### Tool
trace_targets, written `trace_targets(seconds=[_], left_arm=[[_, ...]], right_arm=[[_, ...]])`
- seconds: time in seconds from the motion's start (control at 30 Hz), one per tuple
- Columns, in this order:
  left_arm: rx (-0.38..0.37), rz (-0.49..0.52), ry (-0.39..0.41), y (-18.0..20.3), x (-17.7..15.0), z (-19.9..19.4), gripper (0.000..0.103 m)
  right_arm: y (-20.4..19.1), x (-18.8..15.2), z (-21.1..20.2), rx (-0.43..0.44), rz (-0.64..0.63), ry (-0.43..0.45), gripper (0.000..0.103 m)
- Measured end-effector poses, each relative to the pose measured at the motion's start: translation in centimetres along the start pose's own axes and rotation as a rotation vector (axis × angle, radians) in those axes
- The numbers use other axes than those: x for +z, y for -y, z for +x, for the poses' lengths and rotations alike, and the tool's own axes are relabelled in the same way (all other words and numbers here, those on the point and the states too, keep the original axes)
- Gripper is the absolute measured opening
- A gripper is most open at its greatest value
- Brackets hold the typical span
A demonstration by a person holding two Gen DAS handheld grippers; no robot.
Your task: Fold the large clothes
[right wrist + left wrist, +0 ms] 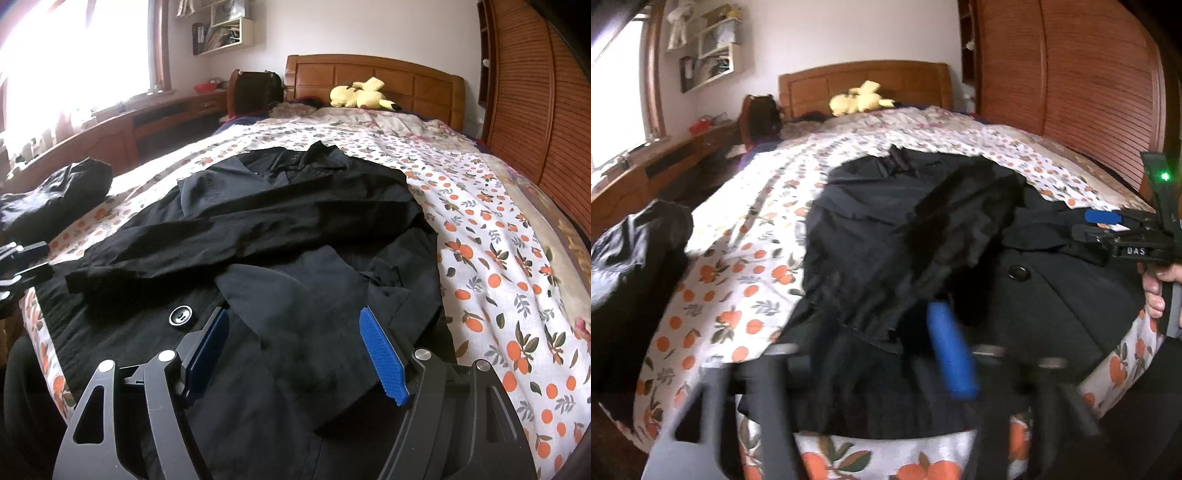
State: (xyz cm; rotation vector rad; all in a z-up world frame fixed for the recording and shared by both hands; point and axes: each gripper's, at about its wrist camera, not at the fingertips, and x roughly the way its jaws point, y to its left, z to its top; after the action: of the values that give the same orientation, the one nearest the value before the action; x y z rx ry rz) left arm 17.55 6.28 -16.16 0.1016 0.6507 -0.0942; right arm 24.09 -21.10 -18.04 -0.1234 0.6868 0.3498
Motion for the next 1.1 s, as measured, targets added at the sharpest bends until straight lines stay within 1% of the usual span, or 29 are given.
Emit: trace_targets(seconds=[0.03, 0.07, 0.1, 0.33, 0.6, 0.67, 0.8, 0.97, 1.1], left_arm=[[0.017, -0.010, 0.014, -0.4, -0.1, -0.3, 0.094], [0.029, -0.018, 0.023, -0.8, -0.3, -0.5, 0.099], [0.038, -0.027, 0.030, -1.2, -0.4, -0.6, 0.101], [0.062, -0.081, -0.002, -3.8, -1.8, -0.3, 0.101], [0.093, -0.109, -0.048, -5.7, -3.4, 0.6, 0.101], [0.096, -0.110, -0.060, -5.9, -3.8, 0.8, 0.101], [0.089, -0.109, -0.085, -6.0, -4.5, 1.3, 0.101], [0.086, -0.093, -0.082, -5.5, -4.7, 1.3, 0.101], [0.077, -0.090, -0.082, -5.4, -4.8, 1.4, 0.101]], right_arm=[[0.0, 0.0, 0.0, 0.001, 0.000, 0.000, 0.070], [0.0, 0.0, -0.1, 0.001, -0.001, 0.000, 0.070], [-0.1, 0.0, -0.1, 0.001, -0.002, 0.001, 0.070], [-0.4, -0.5, -0.1, 0.003, -0.012, -0.005, 0.070], [-0.5, -0.6, 0.3, 0.000, -0.017, -0.016, 0.071], [-0.4, -0.7, 0.3, -0.004, -0.018, -0.018, 0.071], [-0.1, -1.2, 0.5, -0.037, -0.020, -0.025, 0.076], [0.7, -2.1, 0.1, -0.074, -0.040, -0.034, 0.077], [1.6, -3.0, -1.0, -0.077, -0.028, -0.046, 0.077]])
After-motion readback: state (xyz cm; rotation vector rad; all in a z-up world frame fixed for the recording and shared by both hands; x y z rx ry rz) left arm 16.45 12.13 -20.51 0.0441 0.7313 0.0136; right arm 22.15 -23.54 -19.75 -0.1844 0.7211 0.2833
